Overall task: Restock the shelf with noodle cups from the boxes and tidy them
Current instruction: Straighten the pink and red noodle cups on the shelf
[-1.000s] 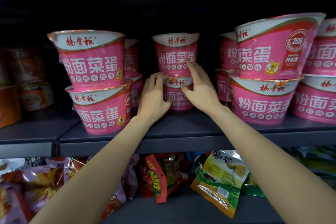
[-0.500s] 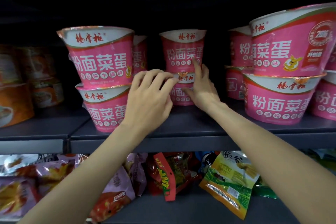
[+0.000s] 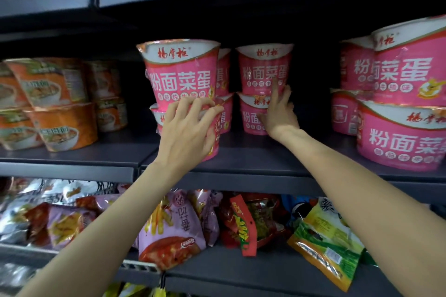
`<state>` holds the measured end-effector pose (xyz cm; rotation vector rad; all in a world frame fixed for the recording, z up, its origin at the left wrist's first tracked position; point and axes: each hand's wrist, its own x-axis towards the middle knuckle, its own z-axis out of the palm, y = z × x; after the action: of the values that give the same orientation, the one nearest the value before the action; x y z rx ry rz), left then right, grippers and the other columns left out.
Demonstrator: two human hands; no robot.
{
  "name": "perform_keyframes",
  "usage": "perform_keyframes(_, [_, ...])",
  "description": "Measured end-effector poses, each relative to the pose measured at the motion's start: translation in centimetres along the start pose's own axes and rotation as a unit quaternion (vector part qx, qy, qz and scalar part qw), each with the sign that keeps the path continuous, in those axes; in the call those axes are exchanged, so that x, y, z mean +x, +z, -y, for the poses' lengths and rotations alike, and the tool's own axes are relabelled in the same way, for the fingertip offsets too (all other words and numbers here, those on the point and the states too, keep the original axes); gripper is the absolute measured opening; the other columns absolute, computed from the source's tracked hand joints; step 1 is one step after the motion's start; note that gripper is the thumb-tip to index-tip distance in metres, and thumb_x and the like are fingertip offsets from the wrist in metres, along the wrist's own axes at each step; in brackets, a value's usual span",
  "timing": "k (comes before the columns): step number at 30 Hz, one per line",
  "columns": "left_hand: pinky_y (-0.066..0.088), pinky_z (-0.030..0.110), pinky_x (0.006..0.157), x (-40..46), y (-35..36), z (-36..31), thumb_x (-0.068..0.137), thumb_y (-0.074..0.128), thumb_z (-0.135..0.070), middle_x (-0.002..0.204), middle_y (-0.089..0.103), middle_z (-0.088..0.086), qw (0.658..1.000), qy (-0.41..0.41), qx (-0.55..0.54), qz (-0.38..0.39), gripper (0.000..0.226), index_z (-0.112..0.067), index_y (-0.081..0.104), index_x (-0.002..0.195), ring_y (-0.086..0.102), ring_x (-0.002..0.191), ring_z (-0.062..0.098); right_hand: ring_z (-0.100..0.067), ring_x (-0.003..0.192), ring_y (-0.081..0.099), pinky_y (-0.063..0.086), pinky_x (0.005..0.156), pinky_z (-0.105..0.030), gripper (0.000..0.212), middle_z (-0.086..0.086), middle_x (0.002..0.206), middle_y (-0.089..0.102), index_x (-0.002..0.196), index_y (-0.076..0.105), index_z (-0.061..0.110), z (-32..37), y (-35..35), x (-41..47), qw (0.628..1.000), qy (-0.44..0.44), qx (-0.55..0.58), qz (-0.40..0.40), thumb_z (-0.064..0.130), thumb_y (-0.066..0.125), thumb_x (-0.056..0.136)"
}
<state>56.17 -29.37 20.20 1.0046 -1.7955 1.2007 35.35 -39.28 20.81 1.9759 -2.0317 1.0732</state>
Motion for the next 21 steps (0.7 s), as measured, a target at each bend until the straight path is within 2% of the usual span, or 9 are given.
perform_keyframes(3, [0.035, 0.037, 0.09, 0.2, -0.7, -1.5, 0.076, 0.063, -0.016, 0.113, 0.061, 0.003, 0.999, 0.003, -0.038, -0.016, 0.034, -0.015, 0.065, 0.11, 0.045, 0.105, 0.024, -0.046, 0.142, 0.004, 0.028, 0.108, -0.061, 0.089, -0.015, 0.158, -0.011, 0.152, -0.005, 0.022, 0.7, -1.6, -1.4, 1.0, -0.017, 0.02, 0.014, 0.024, 0.06, 0.091])
perform_keyframes(5, [0.037, 0.035, 0.089, 0.7, -1.3, -3.1, 0.079, 0.061, -0.016, 0.11, 0.062, 0.002, 0.994, 0.0, -0.098, -0.043, 0.03, -0.015, 0.066, 0.109, 0.049, 0.104, 0.023, -0.041, 0.141, 0.015, 0.037, 0.104, -0.057, 0.076, -0.013, 0.157, 0.003, 0.151, 0.013, 0.02, 0.8, -3.7, -3.6, 0.996, -0.077, 0.032, -0.021, 0.024, 0.059, 0.09])
perform_keyframes(7, [0.038, 0.033, 0.087, 1.2, -1.8, -5.1, 0.082, 0.059, -0.017, 0.111, 0.062, 0.003, 0.982, -0.016, -0.177, -0.06, 0.031, -0.013, 0.063, 0.112, 0.053, 0.102, 0.022, -0.031, 0.136, 0.027, 0.042, 0.099, -0.046, 0.056, -0.008, 0.153, 0.021, 0.143, 0.034, 0.018, 0.0, -6.2, -6.8, 0.987, -0.138, 0.04, -0.076, 0.026, 0.056, 0.092])
perform_keyframes(9, [0.04, 0.029, 0.084, 2.0, -2.1, -7.5, 0.084, 0.058, -0.016, 0.113, 0.059, 0.0, 0.955, -0.048, -0.285, -0.062, 0.036, -0.013, 0.056, 0.119, 0.054, 0.1, 0.017, -0.023, 0.128, 0.039, 0.043, 0.091, -0.036, 0.041, -0.004, 0.144, 0.038, 0.132, 0.049, 0.017, -1.5, -8.7, -10.1, 0.972, -0.188, 0.053, -0.132, 0.024, 0.056, 0.093])
perform_keyframes(12, [0.045, 0.024, 0.08, 3.9, -1.7, -12.0, 0.086, 0.059, -0.016, 0.111, 0.054, -0.01, 0.884, -0.121, -0.451, -0.006, 0.041, -0.017, 0.049, 0.126, 0.054, 0.092, 0.005, -0.015, 0.103, 0.058, 0.05, 0.078, -0.03, 0.026, 0.003, 0.116, 0.062, 0.117, 0.062, 0.016, -5.0, -12.0, -13.6, 0.951, -0.213, 0.065, -0.214, 0.021, 0.053, 0.093])
perform_keyframes(15, [0.047, 0.033, 0.09, 6.6, -0.9, -17.0, 0.086, 0.065, -0.027, 0.123, 0.05, -0.005, 0.799, -0.188, -0.559, 0.117, 0.056, -0.023, 0.039, 0.135, 0.052, 0.103, 0.007, -0.016, 0.088, 0.063, 0.05, 0.072, -0.029, 0.023, 0.002, 0.097, 0.069, 0.105, 0.067, 0.012, -9.2, -14.7, -15.0, 0.932, -0.171, 0.065, -0.313, 0.017, 0.05, 0.091])
perform_keyframes(18, [0.036, 0.034, 0.102, 9.2, 0.2, -20.9, 0.078, 0.073, -0.041, 0.148, 0.029, 0.004, 0.685, -0.266, -0.643, 0.217, 0.093, -0.029, 0.013, 0.148, 0.038, 0.129, 0.018, -0.019, 0.102, 0.054, 0.042, 0.082, -0.016, 0.031, -0.003, 0.111, 0.059, 0.117, 0.059, 0.012, -12.9, -16.7, -14.7, 0.926, -0.065, 0.092, -0.361, 0.015, 0.051, 0.087])
perform_keyframes(19, [0.033, 0.035, 0.103, 9.9, 0.3, -22.0, 0.073, 0.077, -0.044, 0.151, 0.024, 0.006, 0.657, -0.28, -0.66, 0.233, 0.105, -0.03, 0.005, 0.149, 0.034, 0.134, 0.02, -0.02, 0.111, 0.05, 0.04, 0.089, -0.017, 0.04, -0.005, 0.122, 0.052, 0.127, 0.052, 0.015, -13.9, -17.2, -14.4, 0.934, -0.026, 0.106, -0.341, 0.016, 0.053, 0.087])
perform_keyframes(21, [0.033, 0.039, 0.108, 11.1, 0.7, -23.9, 0.058, 0.081, -0.056, 0.151, 0.026, 0.006, 0.635, -0.288, -0.673, 0.245, 0.126, -0.032, -0.004, 0.149, 0.034, 0.135, 0.021, -0.016, 0.127, 0.036, 0.034, 0.102, -0.023, 0.061, -0.007, 0.141, 0.034, 0.144, 0.03, 0.021, -15.3, -18.3, -14.0, 0.957, 0.018, 0.152, -0.245, 0.015, 0.057, 0.09])
